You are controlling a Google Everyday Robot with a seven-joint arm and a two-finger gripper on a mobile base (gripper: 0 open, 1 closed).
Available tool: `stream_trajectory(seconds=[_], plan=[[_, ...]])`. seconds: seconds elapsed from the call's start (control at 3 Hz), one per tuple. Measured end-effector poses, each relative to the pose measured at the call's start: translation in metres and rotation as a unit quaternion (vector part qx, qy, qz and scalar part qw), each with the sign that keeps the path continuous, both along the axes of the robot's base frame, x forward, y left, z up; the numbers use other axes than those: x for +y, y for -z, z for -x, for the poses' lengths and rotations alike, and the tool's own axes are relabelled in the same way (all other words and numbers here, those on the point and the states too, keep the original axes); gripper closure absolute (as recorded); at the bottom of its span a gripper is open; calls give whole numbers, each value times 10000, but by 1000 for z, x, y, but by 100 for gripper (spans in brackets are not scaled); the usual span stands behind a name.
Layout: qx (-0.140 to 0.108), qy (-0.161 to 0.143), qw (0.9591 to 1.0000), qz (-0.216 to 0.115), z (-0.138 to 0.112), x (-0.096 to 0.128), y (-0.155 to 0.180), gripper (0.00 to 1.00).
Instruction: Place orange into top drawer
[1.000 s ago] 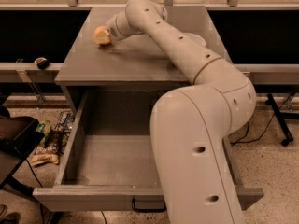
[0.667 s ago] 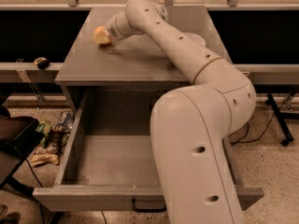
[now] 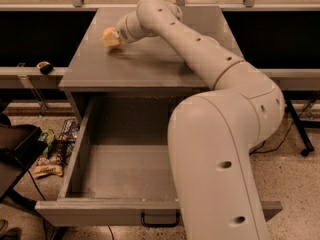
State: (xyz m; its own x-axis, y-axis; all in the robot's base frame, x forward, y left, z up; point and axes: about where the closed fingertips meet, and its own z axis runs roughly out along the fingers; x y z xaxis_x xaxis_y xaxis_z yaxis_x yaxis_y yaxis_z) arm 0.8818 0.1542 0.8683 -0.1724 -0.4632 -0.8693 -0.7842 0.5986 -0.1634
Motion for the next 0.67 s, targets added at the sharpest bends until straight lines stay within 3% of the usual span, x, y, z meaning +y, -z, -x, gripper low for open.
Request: stream_trajectory(seconds=[0.33,0.67], plan=[[-372,323,9986,-174,20,-46,-47,100],[-780,862,9926,-358,75,-129,-118,100]])
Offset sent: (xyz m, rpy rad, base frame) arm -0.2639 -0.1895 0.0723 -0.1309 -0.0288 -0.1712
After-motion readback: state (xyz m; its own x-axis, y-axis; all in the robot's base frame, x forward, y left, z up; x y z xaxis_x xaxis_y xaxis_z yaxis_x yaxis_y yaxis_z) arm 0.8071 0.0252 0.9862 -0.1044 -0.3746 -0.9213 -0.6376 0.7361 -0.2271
